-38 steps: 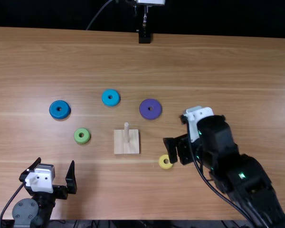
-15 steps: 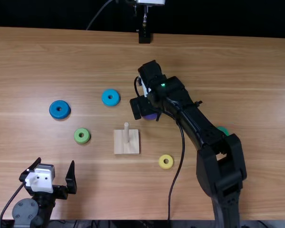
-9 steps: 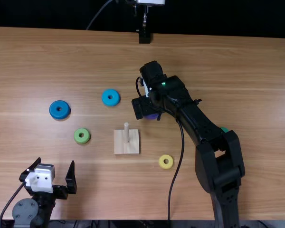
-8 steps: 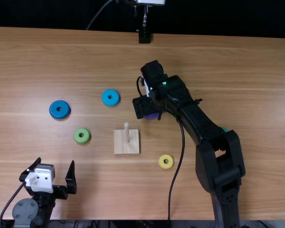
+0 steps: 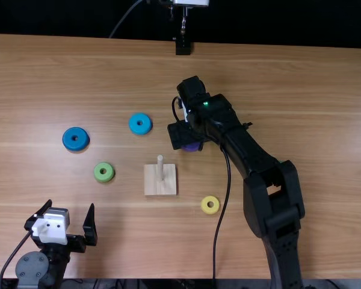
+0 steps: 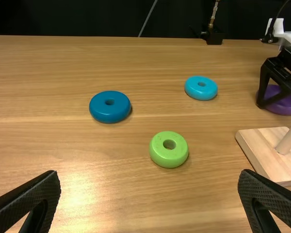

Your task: Build the Hanoi tower: stack the rings onto the peg from bottom to top in this color order: purple, dark blue, light blue, dark green, light green, yellow, orange.

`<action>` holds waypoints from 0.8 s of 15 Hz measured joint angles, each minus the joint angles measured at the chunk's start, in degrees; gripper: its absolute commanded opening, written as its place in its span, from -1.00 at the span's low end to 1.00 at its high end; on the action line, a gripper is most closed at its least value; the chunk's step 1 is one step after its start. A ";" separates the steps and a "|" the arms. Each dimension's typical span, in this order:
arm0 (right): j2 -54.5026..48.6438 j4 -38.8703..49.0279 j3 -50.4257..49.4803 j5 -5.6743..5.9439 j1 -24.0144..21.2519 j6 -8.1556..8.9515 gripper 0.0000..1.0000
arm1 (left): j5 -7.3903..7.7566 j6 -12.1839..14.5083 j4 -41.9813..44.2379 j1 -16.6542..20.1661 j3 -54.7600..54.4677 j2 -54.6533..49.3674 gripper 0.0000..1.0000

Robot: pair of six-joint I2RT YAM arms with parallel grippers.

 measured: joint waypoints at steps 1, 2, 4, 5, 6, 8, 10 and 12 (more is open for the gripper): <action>0.00 -0.04 0.00 -0.02 0.00 -0.02 -0.06 | 0.02 0.00 0.00 0.02 0.00 0.00 1.00; 0.02 -0.04 0.00 0.00 0.00 -0.02 -0.43 | 0.00 0.02 0.00 0.02 0.00 0.00 1.00; 0.02 -0.11 0.00 0.00 0.00 -0.02 -0.90 | 0.02 0.00 0.00 0.00 0.00 0.00 1.00; 0.00 -0.15 0.00 0.02 0.02 -0.02 -1.00 | 0.00 -0.02 0.00 0.02 0.00 0.02 1.00; 0.00 -0.33 0.00 0.00 0.02 -0.02 -1.00 | 0.04 0.00 0.00 0.02 0.00 0.00 1.00; -0.11 -4.94 0.31 -0.13 0.02 -0.04 -1.00 | 0.02 -0.04 -0.04 0.00 0.00 0.00 1.00; -1.44 -12.48 0.37 -0.07 0.02 -0.15 -1.00 | 0.00 -0.02 -0.02 0.02 0.00 0.00 1.00; -6.12 -17.35 0.35 -0.09 0.02 -0.24 -1.00 | 0.04 0.00 0.00 0.00 0.00 0.02 1.00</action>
